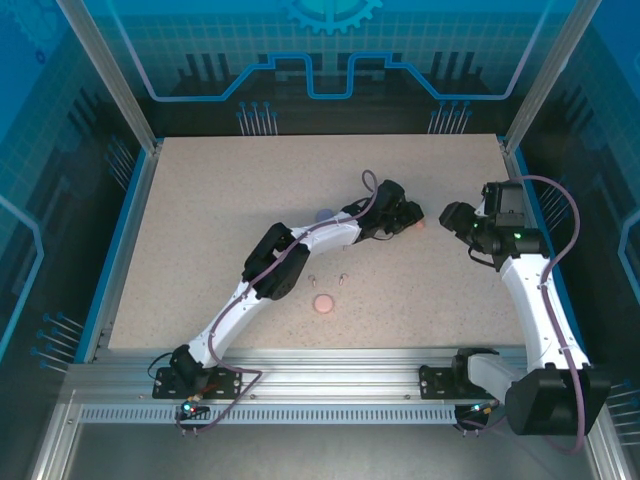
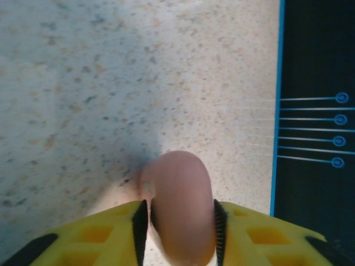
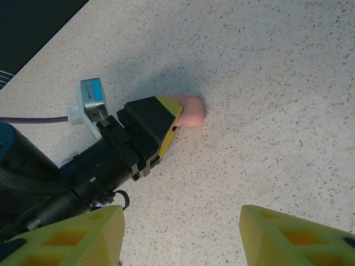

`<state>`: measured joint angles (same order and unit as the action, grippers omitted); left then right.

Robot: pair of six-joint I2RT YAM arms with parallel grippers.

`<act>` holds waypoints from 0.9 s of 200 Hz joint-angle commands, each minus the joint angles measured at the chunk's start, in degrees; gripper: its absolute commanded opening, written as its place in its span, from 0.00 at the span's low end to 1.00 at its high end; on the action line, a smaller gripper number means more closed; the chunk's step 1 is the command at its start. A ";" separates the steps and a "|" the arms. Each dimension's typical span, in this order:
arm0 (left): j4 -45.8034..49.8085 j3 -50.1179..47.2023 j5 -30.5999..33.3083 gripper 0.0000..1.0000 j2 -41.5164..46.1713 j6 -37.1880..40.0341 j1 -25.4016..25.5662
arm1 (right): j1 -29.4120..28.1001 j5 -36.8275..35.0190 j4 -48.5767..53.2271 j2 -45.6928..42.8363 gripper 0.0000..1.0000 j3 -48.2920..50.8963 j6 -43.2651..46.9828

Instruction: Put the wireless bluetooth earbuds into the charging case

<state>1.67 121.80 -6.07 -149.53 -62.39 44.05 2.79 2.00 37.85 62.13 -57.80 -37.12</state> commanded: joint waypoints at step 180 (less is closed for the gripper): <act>13.79 -25.62 19.85 0.99 41.55 40.03 -2.92 | 0.91 2.38 1.51 -7.63 0.83 3.63 7.61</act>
<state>11.73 99.55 7.94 -112.68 -33.15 41.36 2.81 2.26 40.82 55.11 -56.31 -32.40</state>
